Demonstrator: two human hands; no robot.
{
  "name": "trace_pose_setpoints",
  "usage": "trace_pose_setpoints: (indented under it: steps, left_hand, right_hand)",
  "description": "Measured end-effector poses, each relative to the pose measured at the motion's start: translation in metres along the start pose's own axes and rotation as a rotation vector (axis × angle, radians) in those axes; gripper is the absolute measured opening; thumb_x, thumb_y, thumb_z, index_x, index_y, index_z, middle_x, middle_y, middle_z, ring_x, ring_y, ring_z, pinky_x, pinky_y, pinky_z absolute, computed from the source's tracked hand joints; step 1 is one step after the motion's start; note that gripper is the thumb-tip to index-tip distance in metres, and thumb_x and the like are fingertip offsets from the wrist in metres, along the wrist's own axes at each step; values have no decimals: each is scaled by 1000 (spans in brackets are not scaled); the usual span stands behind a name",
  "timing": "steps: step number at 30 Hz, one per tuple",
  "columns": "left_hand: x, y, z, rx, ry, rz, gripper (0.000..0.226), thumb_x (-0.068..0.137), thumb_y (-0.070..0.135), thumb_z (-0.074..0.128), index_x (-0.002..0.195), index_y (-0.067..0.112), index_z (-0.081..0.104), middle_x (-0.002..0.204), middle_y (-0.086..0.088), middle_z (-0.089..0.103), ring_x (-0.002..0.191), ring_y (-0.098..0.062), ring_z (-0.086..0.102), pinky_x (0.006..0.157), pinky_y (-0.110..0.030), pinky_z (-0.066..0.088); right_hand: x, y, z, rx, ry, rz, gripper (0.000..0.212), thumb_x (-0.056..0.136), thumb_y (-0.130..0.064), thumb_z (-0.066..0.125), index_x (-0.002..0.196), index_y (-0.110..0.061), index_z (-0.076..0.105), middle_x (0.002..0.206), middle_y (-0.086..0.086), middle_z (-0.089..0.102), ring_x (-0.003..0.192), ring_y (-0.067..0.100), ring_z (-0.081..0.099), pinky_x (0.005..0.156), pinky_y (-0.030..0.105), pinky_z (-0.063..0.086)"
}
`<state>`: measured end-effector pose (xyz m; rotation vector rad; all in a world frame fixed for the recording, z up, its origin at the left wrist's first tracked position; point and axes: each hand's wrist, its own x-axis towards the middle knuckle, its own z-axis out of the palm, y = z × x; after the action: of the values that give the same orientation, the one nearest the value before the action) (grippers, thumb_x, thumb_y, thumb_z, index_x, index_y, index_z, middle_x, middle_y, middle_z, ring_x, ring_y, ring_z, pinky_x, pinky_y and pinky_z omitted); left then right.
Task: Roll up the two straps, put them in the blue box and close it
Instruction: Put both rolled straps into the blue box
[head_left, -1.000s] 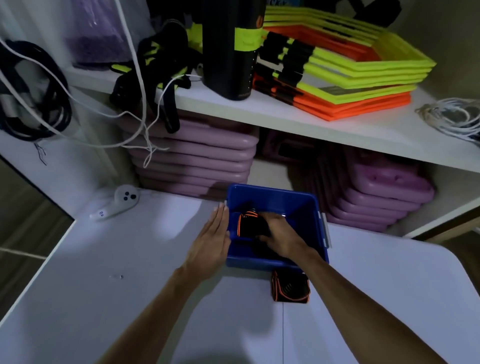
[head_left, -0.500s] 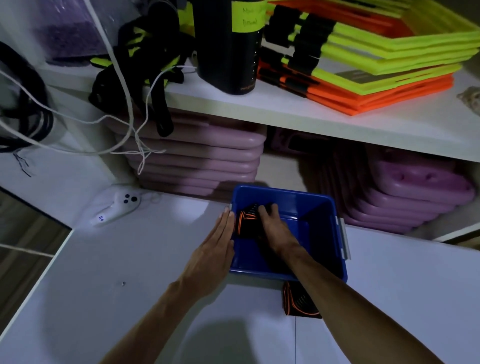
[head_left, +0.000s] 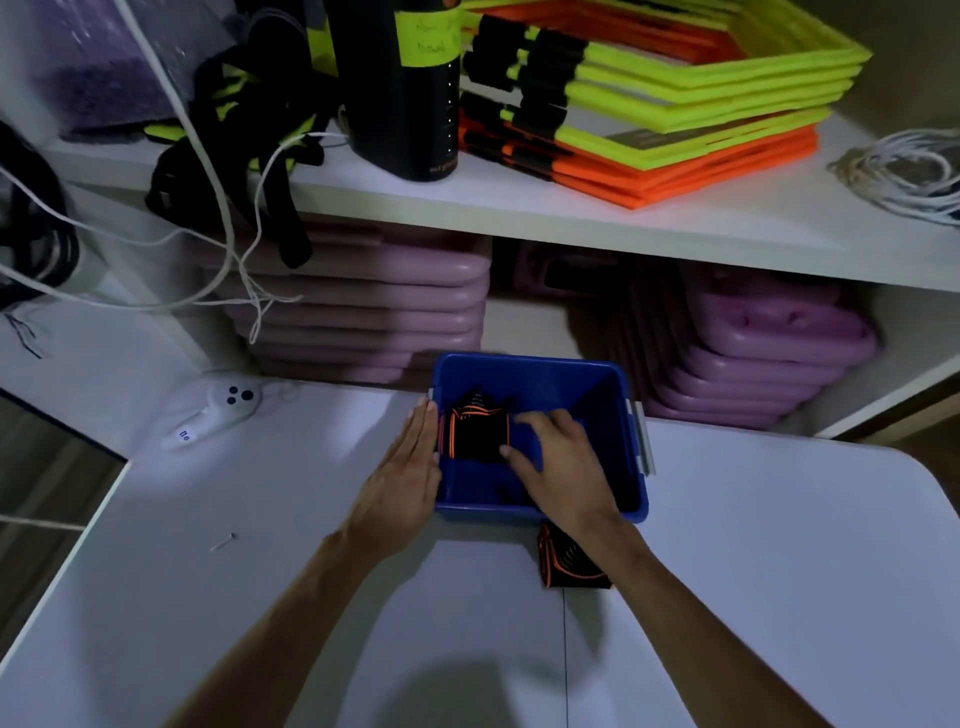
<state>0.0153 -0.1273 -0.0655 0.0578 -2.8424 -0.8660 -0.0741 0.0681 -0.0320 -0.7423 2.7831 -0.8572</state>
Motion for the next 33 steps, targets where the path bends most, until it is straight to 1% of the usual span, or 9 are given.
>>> trace_pose_setpoints:
  steps: [3,6,12,15,18,23,25,29,33]
  left_hand:
    - [1,-1,0,28,-26,2,65,92,34,14,148,1,8,158,-13,8,146,-21,9,118,-35,16]
    - [2,-3,0,46,-50,0,67,91,34,11,147,-2,8,157,-16,8,146,-23,10,118,-38,16]
    - [4,2,-3,83,-55,34,60,94,22,18,144,-9,9,155,-22,8,144,-29,10,114,-13,-1]
    - [5,-2,-1,63,-45,28,57,98,12,28,147,-2,4,158,-17,4,146,-23,8,117,-21,6]
    - [5,-1,-2,9,-58,20,62,97,7,34,149,5,1,159,-13,3,146,-19,7,118,-31,12]
    - [3,3,-4,-13,-26,40,62,97,5,35,149,6,2,159,-12,3,145,-19,7,108,-4,2]
    - [3,4,-3,-14,-19,43,63,97,4,35,149,6,1,159,-12,3,145,-19,7,104,0,4]
    - [4,3,-2,10,-20,55,64,96,3,35,150,8,-1,159,-12,3,145,-19,9,108,-13,11]
    - [4,3,-2,20,-13,53,63,96,3,35,149,6,1,159,-14,4,144,-21,10,111,-23,14]
  right_hand:
    - [-56,8,-16,110,220,-83,25,95,-37,55,116,-23,56,103,-8,51,96,12,51,81,27,48]
    - [-109,36,-11,76,210,-90,25,91,-38,60,112,-25,58,105,-10,52,95,9,52,79,26,51]
    - [-151,80,12,-172,43,-112,73,75,-34,75,137,-29,38,138,-5,35,124,17,37,98,39,46]
    - [-141,73,16,-159,127,-94,81,69,-28,82,136,-26,37,137,-2,33,124,20,37,99,38,45]
    - [-136,70,23,-50,153,-14,84,71,-31,82,138,-27,33,141,-4,28,128,17,33,102,30,34]
    - [-141,86,35,68,69,86,86,76,-28,79,143,-28,25,143,-2,39,129,13,40,105,30,42]
    - [-139,93,37,45,80,70,82,77,-21,77,143,-25,29,140,0,45,126,14,42,104,30,42]
    - [-134,102,43,-113,75,-57,64,83,-13,71,139,-17,39,141,8,46,125,22,48,104,42,47]
    - [-137,104,44,-105,60,-86,56,91,-16,63,141,-16,37,144,9,41,127,22,46,106,37,45]
